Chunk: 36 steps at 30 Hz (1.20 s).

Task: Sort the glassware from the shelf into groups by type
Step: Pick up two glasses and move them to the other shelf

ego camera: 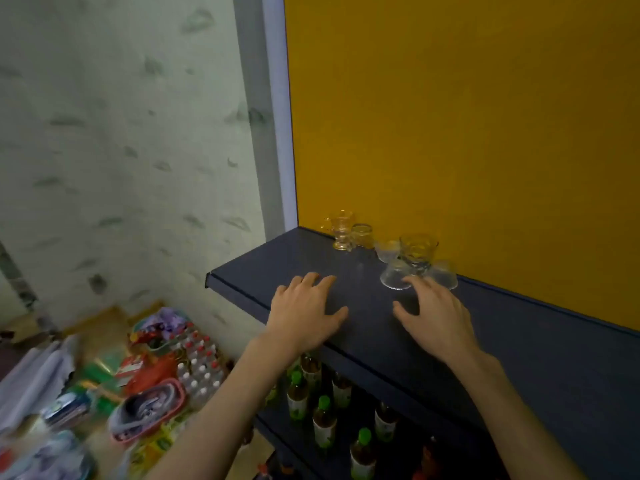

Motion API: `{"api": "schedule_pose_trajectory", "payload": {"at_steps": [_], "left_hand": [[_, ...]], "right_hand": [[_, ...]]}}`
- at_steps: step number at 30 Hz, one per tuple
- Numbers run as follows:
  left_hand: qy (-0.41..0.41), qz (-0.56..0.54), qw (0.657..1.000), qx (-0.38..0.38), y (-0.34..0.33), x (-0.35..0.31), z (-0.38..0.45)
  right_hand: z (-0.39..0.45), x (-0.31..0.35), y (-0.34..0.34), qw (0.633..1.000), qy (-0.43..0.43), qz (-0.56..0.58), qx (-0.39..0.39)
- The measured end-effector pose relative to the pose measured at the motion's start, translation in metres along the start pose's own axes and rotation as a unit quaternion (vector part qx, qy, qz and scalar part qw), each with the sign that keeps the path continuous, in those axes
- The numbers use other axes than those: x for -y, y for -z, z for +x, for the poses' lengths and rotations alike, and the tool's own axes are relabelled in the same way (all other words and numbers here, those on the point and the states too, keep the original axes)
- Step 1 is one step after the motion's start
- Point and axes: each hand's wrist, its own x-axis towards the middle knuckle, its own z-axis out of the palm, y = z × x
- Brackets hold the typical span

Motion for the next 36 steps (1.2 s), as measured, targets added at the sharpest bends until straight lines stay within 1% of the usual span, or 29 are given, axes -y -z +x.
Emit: {"api": "schedule_pose_trajectory", "payload": {"at_steps": [5, 10, 15, 22, 26, 31, 36], "left_hand": [[-0.042, -0.037, 0.998, 0.031, -0.026, 0.023, 0.061], [-0.095, -0.060, 0.993, 0.037, -0.044, 0.047, 0.121], [-0.145, -0.082, 0.986, 0.016, -0.048, 0.066, 0.180], [-0.215, -0.090, 0.972, -0.013, -0.057, 0.055, 0.243], [-0.237, -0.060, 0.970, -0.017, -0.065, 0.039, 0.266], [-0.231, -0.004, 0.973, 0.016, -0.074, 0.032, 0.277], [-0.234, -0.022, 0.972, 0.005, -0.076, 0.039, 0.276]], "right_hand": [[0.023, 0.000, -0.016, 0.998, -0.056, -0.031, -0.012], [0.048, 0.010, -0.036, 0.990, -0.123, -0.065, -0.034], [0.070, 0.030, -0.053, 0.978, -0.181, -0.095, -0.043], [0.073, 0.042, -0.069, 0.960, -0.251, -0.112, -0.050], [0.074, 0.038, -0.071, 0.953, -0.266, -0.135, -0.053], [0.082, 0.032, -0.070, 0.952, -0.266, -0.138, -0.058], [0.094, 0.034, -0.076, 0.959, -0.240, -0.134, -0.063]]}}
